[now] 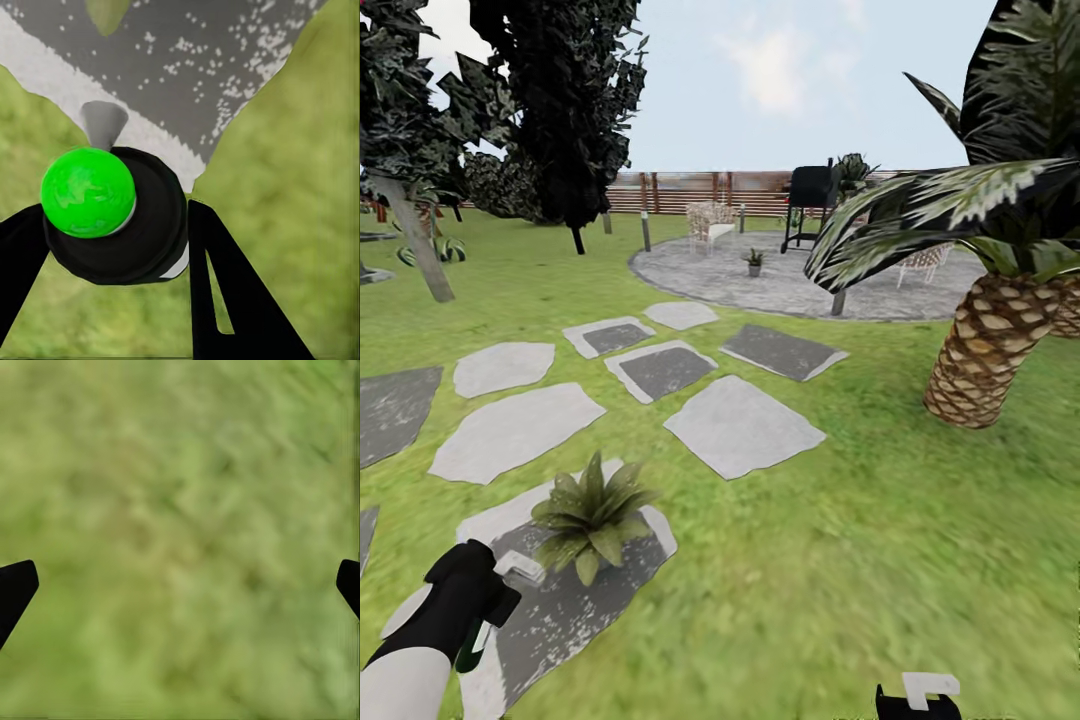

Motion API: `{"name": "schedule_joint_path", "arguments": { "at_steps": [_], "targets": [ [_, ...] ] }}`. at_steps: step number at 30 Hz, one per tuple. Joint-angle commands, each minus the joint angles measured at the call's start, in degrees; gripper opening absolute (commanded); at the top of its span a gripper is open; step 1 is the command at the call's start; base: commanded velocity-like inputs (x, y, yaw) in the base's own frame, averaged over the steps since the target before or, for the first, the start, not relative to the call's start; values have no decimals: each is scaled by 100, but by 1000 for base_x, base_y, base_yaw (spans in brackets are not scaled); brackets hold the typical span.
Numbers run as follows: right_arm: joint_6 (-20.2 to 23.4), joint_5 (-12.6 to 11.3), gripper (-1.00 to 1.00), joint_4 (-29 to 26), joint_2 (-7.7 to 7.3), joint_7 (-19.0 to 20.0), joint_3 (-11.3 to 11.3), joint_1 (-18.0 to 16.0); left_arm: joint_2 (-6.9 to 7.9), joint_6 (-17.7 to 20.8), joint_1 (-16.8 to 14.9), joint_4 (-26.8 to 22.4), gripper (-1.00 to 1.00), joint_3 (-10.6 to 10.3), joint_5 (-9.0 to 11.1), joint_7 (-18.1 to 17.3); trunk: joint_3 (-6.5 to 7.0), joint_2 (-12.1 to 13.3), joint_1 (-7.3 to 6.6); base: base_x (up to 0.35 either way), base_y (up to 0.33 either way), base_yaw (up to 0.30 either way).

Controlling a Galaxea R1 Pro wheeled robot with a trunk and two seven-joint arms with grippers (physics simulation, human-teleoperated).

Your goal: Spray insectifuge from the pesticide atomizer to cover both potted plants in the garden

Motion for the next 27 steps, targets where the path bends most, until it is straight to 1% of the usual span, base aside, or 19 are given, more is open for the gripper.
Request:
{"name": "schedule_joint_path", "arguments": {
  "at_steps": [1, 6, 9, 11, 12, 14, 16, 17, 19, 20, 22, 25, 27],
  "targets": [
    [-16, 61, 100, 6, -2, -15, -48, -3, 7, 10, -5, -19, -100, 17, -48, -57, -5, -2, -2, -183, -212, 178],
    [-16, 62, 100, 6, 1, -15, -49, -3, 1, 17, -30, -312, -100, 21, -45, -60, -5, -2, -2, -242, -186, 254],
    [-16, 59, 100, 6, -1, -15, -48, -3, 9, 32, -82, -361, -100, 6, -52, -72, -5, -2, -2, -280, -143, 276],
    [-16, 59, 100, 6, -5, -15, -49, -3, -26, 46, -100, -374, -100, -17, -72, -89, -5, -2, -2, -260, -118, 277],
    [-16, 59, 100, 6, -4, -15, -50, -3, -42, 49, -107, -379, -100, -34, -76, -97, -5, -2, -2, -149, -67, 278],
    [-16, 60, 100, 6, -2, -15, -50, -3, -66, 58, -186, -383, -100, -159, -85, -114, -5, -2, -2, -63, -28, 277],
    [-16, 59, 100, 6, -1, -15, -49, -3, -81, 65, -382, -375, -100, -353, -78, -157, -5, -2, -2, -21, -9, 277],
    [-16, 59, 100, 6, -3, -13, -48, -3, -97, 100, -505, -369, -100, -471, -76, -232, -5, -2, -2, -8, -4, 277],
    [-17, 59, 100, 6, -4, -14, -49, -3, -109, 369, -689, -364, -100, -723, -73, -488, -5, -2, -2, -3, -2, 241],
    [-16, 59, 100, 6, -5, -15, -53, -3, -104, 678, -837, -363, -100, -1003, -76, -766, -5, -2, -2, -1, 0, 87],
    [-16, 59, 100, 6, -7, -15, -54, -3, -98, 864, -933, -366, -100, -1282, -87, -1019, -5, -2, -2, -1, 0, 45],
    [-16, 59, 100, 6, -24, -15, -55, -3, -105, 980, -1001, -372, -100, -1626, -103, -1241, -5, -2, -2, 0, 0, 13],
    [-16, 59, 100, 6, -31, -15, -55, -3, -106, 995, -1009, -371, -100, -1693, -107, -1272, -5, -2, -2, 0, 0, 2]
  ]
}}
